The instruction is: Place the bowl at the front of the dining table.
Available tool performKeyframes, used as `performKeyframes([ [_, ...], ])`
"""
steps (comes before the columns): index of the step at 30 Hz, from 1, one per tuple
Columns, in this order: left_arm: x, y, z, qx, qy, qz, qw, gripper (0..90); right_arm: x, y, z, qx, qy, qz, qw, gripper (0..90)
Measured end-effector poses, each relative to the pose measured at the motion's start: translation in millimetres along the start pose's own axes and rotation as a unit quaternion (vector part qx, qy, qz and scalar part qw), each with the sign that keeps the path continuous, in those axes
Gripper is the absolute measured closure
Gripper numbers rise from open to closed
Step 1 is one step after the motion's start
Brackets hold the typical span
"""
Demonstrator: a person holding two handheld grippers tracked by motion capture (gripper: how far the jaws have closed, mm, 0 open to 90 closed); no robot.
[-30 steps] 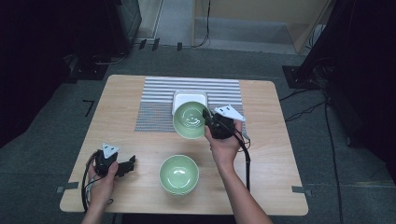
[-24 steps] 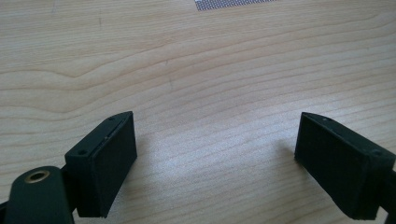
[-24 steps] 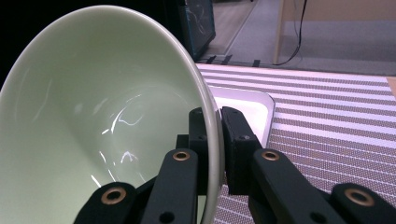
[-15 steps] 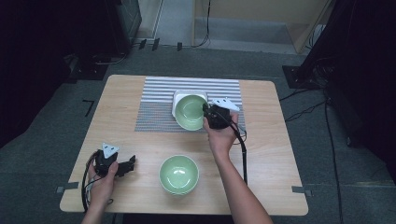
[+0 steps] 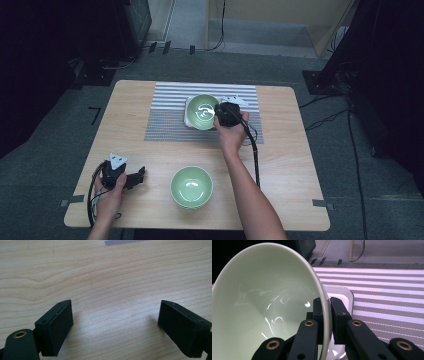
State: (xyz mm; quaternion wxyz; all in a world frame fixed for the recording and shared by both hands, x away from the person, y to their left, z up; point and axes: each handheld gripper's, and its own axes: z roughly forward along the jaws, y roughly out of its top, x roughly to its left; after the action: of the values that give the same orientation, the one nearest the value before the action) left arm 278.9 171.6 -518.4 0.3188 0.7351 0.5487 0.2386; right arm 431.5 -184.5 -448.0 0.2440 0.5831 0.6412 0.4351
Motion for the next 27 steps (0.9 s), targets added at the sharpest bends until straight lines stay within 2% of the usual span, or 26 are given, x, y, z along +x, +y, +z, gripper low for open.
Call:
performKeyframes([
  [13,0.0,0.0,0.0,0.0,0.0,0.0,1.0,12.4,-4.7,1.8,42.2,0.044,-0.022,0.02,0.9986,84.2],
  [25,0.0,0.0,0.0,0.0,0.0,0.0,1.0,12.4,-11.2,1.5,61.4,0.087,-0.018,0.057,0.9944,84.1],
  [27,0.0,0.0,0.0,0.0,0.0,0.0,1.0,12.4,-11.5,1.5,63.2,0.095,-0.025,0.057,0.9935,84.0],
])
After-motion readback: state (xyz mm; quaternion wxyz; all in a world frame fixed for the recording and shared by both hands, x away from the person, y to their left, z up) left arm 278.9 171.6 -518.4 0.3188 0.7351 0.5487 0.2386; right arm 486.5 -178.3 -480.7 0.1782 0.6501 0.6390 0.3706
